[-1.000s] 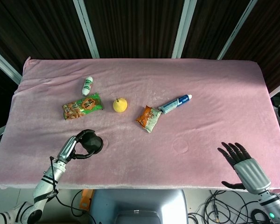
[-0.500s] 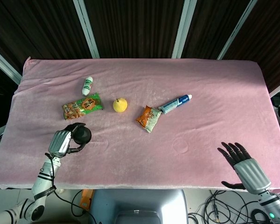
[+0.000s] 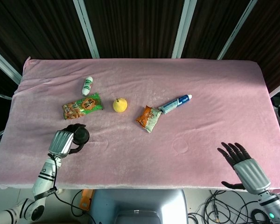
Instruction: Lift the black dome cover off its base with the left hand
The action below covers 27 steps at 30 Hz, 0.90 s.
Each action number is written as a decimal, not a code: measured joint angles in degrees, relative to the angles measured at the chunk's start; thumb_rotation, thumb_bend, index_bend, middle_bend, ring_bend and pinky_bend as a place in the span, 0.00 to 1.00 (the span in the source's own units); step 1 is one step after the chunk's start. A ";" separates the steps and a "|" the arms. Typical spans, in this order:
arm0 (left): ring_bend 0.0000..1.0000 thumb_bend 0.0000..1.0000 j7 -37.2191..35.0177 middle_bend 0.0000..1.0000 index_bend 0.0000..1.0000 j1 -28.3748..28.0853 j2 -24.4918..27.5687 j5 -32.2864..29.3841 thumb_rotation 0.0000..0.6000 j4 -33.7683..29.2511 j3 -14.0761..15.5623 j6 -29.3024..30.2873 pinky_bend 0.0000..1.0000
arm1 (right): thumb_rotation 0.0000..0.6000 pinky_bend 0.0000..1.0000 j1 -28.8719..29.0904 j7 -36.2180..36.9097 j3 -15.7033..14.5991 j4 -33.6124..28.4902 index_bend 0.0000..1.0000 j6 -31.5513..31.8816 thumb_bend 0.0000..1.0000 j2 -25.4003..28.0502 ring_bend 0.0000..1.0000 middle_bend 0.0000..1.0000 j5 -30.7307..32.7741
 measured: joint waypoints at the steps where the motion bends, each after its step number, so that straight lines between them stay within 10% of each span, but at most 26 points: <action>1: 0.59 0.31 -4.23 0.50 0.51 -0.14 0.50 0.24 1.00 -0.98 0.23 -0.75 0.55 | 1.00 0.17 0.00 -0.01 -0.02 0.00 0.00 0.02 0.00 0.00 0.05 0.00 -0.06; 6: 0.59 0.31 -26.49 0.51 0.51 -0.58 1.62 1.30 1.00 -3.85 1.15 -2.88 0.55 | 1.00 0.17 -0.01 0.13 -0.08 0.11 0.00 0.14 0.00 0.00 0.05 0.00 -0.20; 11: 0.59 0.31 -34.22 0.50 0.51 -0.45 0.62 1.73 1.00 -4.04 1.51 -2.65 0.55 | 1.00 0.17 0.06 0.01 -0.11 0.07 0.00 -0.02 0.00 0.01 0.05 0.00 -0.20; 27: 0.49 0.31 -5.33 0.42 0.47 1.43 -13.09 0.62 1.00 10.83 2.14 2.38 0.49 | 1.00 0.17 0.18 -0.12 -0.25 0.07 0.00 -0.15 0.00 0.07 0.05 0.00 -0.43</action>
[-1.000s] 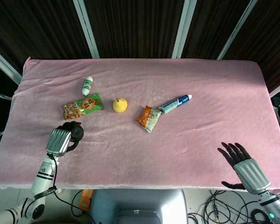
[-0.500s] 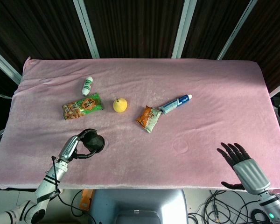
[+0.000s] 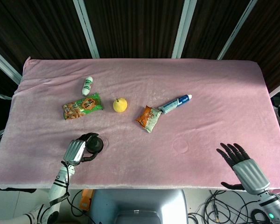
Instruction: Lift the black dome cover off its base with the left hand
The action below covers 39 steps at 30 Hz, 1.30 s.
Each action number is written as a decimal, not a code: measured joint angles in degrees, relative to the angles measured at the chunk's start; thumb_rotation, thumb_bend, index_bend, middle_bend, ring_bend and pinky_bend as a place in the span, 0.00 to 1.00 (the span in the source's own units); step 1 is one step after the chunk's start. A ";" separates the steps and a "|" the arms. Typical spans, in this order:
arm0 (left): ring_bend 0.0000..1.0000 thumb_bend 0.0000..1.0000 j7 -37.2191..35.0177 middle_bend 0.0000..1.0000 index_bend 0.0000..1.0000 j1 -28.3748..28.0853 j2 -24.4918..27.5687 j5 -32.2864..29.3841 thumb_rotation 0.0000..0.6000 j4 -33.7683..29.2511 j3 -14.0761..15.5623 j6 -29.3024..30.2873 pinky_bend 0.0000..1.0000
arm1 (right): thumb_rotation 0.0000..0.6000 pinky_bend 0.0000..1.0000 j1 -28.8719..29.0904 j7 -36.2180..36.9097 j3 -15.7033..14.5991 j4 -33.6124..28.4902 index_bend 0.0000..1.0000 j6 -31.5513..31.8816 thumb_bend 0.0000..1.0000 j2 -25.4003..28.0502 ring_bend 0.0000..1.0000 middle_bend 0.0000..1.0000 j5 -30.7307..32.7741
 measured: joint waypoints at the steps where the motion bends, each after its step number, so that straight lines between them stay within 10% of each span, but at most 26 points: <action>1: 0.48 0.31 0.11 0.41 0.47 0.03 -0.04 -0.12 1.00 0.03 0.05 -0.19 0.48 | 1.00 0.17 0.01 -0.01 0.00 -0.01 0.00 -0.03 0.00 0.01 0.05 0.00 0.00; 14: 0.00 0.31 2.51 0.00 0.05 -0.47 3.17 -3.02 1.00 -4.25 1.03 -7.39 0.26 | 1.00 0.17 0.07 0.17 -0.04 0.00 0.00 -0.08 0.00 0.08 0.05 0.00 0.04; 39: 0.04 0.31 4.73 0.02 0.10 0.49 12.60 -0.94 1.00 -18.20 1.05 -3.83 0.25 | 1.00 0.17 0.14 0.06 -0.13 -0.09 0.00 -0.14 0.00 0.10 0.05 0.00 -0.09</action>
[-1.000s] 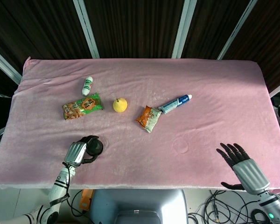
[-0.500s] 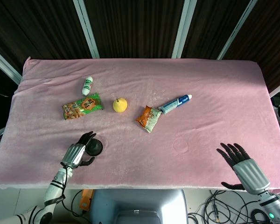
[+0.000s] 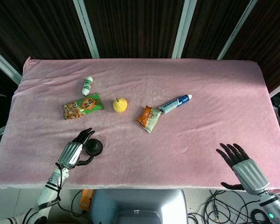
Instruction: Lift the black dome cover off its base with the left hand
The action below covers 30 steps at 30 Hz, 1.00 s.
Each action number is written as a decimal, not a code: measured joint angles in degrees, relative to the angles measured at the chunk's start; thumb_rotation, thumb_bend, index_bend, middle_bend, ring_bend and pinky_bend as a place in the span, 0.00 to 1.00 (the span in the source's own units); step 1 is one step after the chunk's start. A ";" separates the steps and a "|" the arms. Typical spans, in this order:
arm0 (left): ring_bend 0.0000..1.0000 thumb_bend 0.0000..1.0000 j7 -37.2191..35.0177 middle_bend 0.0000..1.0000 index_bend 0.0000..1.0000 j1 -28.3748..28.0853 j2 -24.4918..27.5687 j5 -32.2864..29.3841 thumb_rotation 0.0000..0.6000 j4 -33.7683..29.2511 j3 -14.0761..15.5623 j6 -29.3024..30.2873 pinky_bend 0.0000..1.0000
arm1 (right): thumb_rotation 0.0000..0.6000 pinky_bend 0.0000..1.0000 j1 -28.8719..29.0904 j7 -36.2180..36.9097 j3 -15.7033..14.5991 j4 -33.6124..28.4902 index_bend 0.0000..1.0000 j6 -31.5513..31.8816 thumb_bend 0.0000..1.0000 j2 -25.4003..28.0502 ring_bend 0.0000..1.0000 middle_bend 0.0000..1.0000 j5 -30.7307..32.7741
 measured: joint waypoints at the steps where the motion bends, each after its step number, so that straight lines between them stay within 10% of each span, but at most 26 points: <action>1: 0.05 0.31 0.24 0.03 0.10 -0.05 -0.06 -0.06 1.00 0.10 0.02 -0.13 0.25 | 1.00 0.17 0.01 0.00 0.00 0.00 0.00 -0.02 0.00 0.00 0.05 0.00 -0.01; 30: 0.43 0.32 7.26 0.32 0.27 -0.69 -4.71 -2.26 1.00 6.58 -0.92 0.53 0.34 | 1.00 0.17 0.22 0.64 -0.43 0.44 0.00 0.11 0.00 0.18 0.05 0.00 -0.91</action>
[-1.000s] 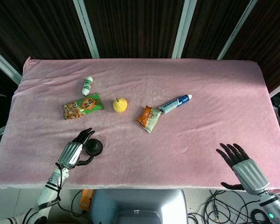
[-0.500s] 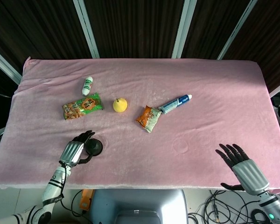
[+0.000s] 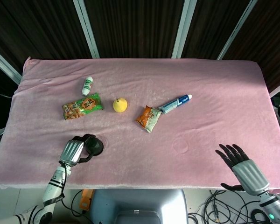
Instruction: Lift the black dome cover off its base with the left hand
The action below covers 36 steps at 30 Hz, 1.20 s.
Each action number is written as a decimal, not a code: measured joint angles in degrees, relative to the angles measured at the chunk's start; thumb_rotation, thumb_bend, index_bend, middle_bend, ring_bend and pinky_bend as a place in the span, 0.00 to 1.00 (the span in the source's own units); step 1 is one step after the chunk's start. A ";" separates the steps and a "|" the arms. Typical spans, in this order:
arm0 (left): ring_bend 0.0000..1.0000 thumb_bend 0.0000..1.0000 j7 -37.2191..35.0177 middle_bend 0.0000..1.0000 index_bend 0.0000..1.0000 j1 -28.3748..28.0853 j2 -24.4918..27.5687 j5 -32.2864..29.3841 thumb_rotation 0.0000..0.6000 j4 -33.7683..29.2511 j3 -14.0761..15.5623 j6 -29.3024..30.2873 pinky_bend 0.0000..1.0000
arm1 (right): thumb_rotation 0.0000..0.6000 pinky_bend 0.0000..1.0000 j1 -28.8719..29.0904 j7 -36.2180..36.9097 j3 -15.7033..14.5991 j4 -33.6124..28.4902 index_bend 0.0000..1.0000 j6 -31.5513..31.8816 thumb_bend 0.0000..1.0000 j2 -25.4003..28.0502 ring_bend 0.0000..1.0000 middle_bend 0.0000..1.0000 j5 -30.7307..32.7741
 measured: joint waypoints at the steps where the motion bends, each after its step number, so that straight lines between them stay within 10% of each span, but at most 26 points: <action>1: 0.43 0.32 -0.05 0.32 0.27 0.10 0.04 0.32 1.00 -0.03 -0.01 0.61 0.34 | 1.00 0.17 0.01 0.02 -0.01 0.00 0.00 -0.02 0.00 0.01 0.05 0.00 0.00; 19: 0.46 0.32 2.46 0.37 0.30 5.63 7.33 8.50 1.00 -8.30 3.99 12.29 0.37 | 1.00 0.17 0.31 0.55 -0.11 0.04 0.00 -0.28 0.00 0.24 0.05 0.00 -0.11; 36: 0.32 0.32 1.98 0.24 0.19 9.29 5.99 7.11 1.00 2.35 5.62 12.01 0.36 | 1.00 0.17 0.39 0.48 -0.22 -0.01 0.00 -0.38 0.00 0.26 0.05 0.00 -0.20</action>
